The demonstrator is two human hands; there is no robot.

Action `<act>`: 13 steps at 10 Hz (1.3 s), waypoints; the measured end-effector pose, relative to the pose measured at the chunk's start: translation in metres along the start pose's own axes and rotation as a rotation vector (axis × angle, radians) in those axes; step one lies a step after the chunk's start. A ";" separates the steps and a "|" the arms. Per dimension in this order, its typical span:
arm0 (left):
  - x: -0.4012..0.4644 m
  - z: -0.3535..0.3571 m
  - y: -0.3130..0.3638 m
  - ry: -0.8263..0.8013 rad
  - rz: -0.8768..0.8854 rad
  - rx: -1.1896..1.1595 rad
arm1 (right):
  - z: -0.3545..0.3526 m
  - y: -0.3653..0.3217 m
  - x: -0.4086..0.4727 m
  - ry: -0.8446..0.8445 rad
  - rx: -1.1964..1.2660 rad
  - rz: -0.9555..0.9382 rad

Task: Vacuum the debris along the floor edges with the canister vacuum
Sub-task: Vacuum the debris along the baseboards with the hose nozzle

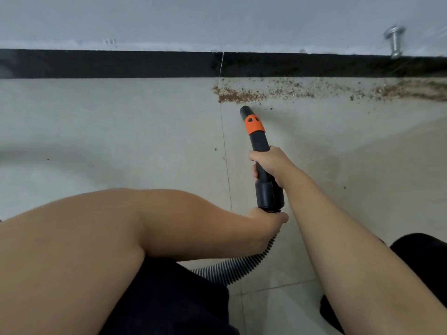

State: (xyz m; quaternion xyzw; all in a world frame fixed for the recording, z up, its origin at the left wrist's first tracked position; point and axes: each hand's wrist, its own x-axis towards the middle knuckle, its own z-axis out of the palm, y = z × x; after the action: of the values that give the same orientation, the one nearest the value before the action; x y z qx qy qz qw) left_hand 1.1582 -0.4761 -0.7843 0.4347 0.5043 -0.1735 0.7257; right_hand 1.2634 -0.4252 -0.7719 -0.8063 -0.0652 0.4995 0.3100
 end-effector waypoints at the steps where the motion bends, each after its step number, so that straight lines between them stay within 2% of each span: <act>1: 0.006 0.011 -0.004 0.003 0.012 0.042 | -0.018 0.012 0.005 0.047 0.129 0.024; 3: -0.001 0.039 0.015 0.022 0.040 0.044 | -0.056 0.016 0.006 0.054 0.148 0.039; 4: -0.005 0.054 0.018 0.013 0.072 -0.063 | -0.068 0.019 0.013 0.068 0.107 0.006; 6: -0.009 0.063 -0.004 0.047 0.113 -0.150 | -0.052 0.037 0.009 0.079 0.057 -0.053; 8: -0.026 0.035 -0.008 0.116 0.075 -0.146 | -0.018 0.020 -0.003 -0.076 0.033 -0.047; 10: -0.030 0.019 -0.007 0.203 0.081 -0.185 | 0.004 0.005 -0.005 -0.149 0.001 -0.062; 11: -0.027 0.013 -0.006 0.233 0.087 -0.194 | 0.009 0.001 -0.002 -0.161 0.015 -0.062; 13: -0.013 0.029 0.000 0.154 0.117 -0.137 | -0.020 0.010 0.011 -0.075 0.073 -0.043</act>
State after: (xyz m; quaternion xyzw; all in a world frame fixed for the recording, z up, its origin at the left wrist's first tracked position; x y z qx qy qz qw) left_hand 1.1695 -0.5017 -0.7696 0.4250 0.5429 -0.0619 0.7217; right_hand 1.2842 -0.4373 -0.7801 -0.7737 -0.0758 0.5246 0.3471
